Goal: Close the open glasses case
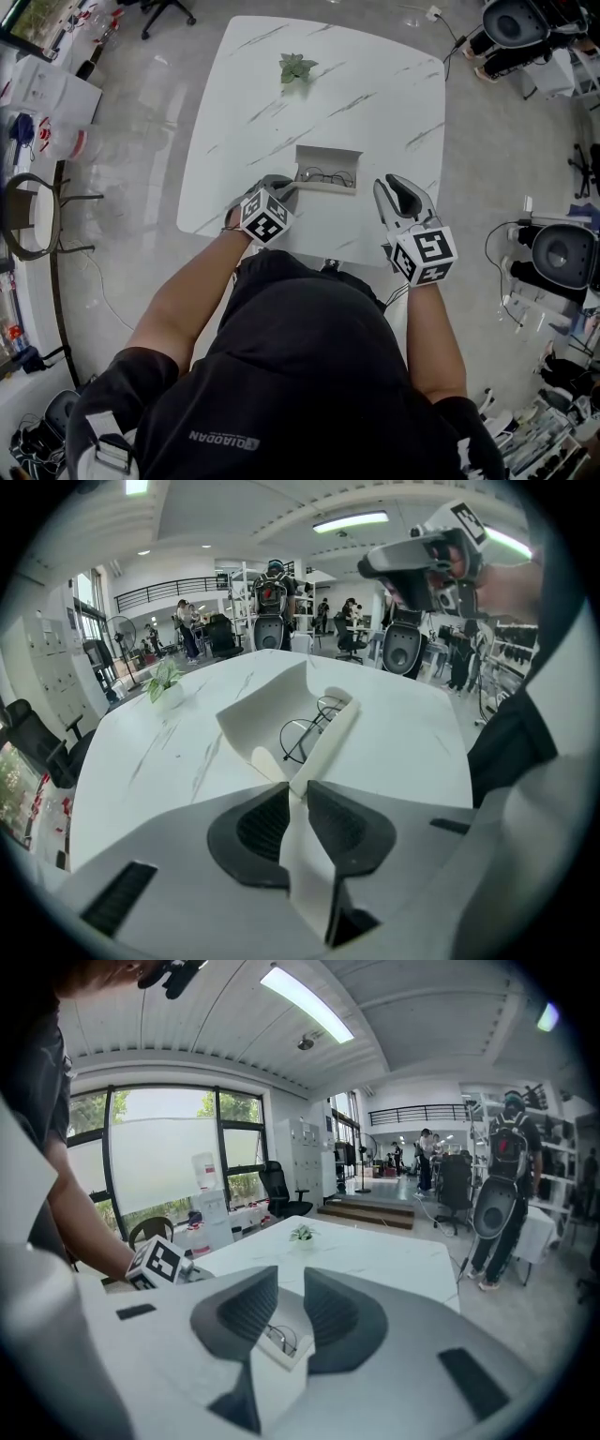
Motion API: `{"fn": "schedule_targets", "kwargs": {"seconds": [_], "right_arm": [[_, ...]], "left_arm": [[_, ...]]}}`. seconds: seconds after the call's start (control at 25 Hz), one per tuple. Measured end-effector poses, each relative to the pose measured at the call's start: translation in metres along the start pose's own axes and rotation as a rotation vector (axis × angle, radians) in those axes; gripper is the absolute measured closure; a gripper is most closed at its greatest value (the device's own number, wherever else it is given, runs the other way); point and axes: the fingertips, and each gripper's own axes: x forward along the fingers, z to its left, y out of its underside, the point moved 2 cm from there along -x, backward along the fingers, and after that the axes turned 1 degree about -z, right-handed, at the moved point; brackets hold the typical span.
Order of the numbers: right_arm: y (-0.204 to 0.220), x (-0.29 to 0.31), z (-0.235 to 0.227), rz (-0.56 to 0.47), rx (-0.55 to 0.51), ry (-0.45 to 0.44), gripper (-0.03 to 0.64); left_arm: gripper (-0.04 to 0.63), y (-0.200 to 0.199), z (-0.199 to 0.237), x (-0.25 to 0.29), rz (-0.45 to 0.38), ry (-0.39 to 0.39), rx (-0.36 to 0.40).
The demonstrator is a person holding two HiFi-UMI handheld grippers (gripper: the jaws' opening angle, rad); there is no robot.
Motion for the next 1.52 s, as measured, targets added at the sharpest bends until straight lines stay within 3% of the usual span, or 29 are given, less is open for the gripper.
{"fn": "schedule_targets", "kwargs": {"seconds": [0.56,0.88,1.28,1.52], "right_arm": [[0.041,0.069,-0.014,0.225,-0.31,-0.033,0.529],[0.065,0.095,-0.022,0.355,-0.543,-0.049,0.529],[0.078,0.115,-0.038,0.419,-0.563,-0.048,0.532],[0.078,0.12,-0.038,0.436,-0.577,-0.067,0.575]], "left_arm": [[0.529,0.001,0.0,0.0,-0.011,0.005,-0.026],[0.529,0.001,0.0,0.0,-0.01,0.007,-0.033],[0.531,0.002,0.002,0.001,-0.008,0.006,-0.058],[0.531,0.003,0.002,0.002,-0.005,0.013,-0.083]]}}
